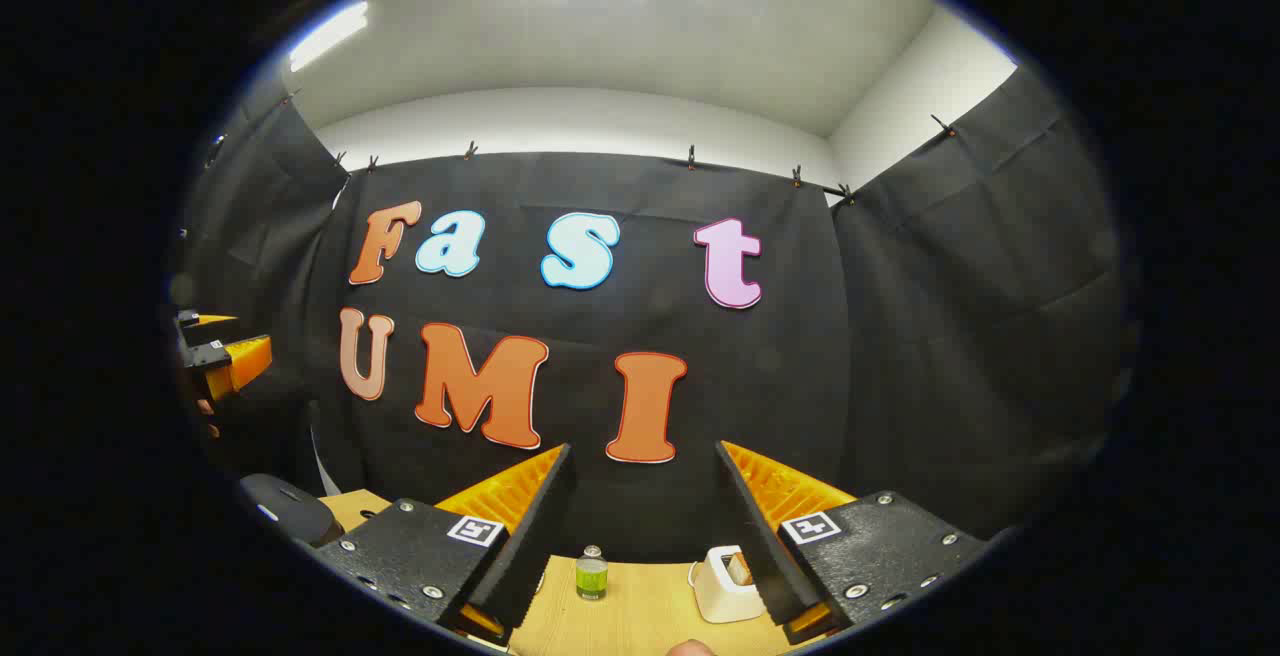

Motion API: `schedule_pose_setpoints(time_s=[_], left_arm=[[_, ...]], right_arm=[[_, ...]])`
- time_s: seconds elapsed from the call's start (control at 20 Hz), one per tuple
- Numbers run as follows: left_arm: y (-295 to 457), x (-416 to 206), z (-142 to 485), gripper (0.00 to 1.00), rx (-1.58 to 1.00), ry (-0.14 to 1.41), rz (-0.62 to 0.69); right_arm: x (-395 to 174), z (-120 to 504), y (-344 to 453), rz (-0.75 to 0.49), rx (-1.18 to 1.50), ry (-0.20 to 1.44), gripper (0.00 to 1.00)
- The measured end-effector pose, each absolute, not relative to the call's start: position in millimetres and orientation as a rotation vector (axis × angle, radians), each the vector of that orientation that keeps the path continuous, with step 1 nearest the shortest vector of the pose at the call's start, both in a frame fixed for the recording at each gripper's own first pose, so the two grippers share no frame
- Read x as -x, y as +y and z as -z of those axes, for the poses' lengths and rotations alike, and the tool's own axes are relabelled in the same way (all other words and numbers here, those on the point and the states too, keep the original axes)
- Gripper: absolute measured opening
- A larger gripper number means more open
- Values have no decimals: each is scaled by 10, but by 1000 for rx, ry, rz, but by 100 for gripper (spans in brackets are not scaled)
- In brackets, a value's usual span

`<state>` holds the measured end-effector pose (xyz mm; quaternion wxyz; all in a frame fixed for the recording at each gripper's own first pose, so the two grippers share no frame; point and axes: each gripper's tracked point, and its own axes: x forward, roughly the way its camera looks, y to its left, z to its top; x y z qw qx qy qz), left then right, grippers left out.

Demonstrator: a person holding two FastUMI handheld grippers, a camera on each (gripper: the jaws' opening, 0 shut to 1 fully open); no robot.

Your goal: Close the left gripper, press the button to open the rice cooker; take a wooden spoon from the chopstick holder with the right hand, scoop a spoonful of rice and pour it into the rice cooker, then put the wooden spoon back into the chopstick holder.

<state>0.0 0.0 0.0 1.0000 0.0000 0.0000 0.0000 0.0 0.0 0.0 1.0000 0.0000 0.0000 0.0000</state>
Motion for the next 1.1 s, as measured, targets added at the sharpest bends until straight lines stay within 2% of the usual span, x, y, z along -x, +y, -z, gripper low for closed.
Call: schedule_pose_setpoints(time_s=[0.05, 0.1, 0.15, 0.3, 0.5, 0.55, 0.8, 1.1], left_arm=[[7, 8, -16, 93, 15, -6, -1], [7, 21, -39, 100, 31, -10, 5], [9, 31, -50, 98, 42, -12, -2], [48, 16, 6, 94, 47, 3, -38], [138, 1, 53, 100, 64, 15, -98], [134, -5, 63, 100, 55, 21, -96], [234, -47, 43, 100, 28, 43, -100], [215, -85, -108, 100, 30, 34, -23]], right_arm=[[-4, 2, 17, -4, 1, 2, 88], [-1, -14, 31, -10, 1, 2, 88], [-8, -24, 49, -15, 0, 2, 86], [3, -46, 39, -24, -2, -1, 88], [10, -24, 16, -27, 4, 6, 86], [18, -21, 12, -29, 0, 8, 88], [14, -27, -38, -22, 3, 7, 86], [77, 42, -77, -7, 18, 28, 86]])
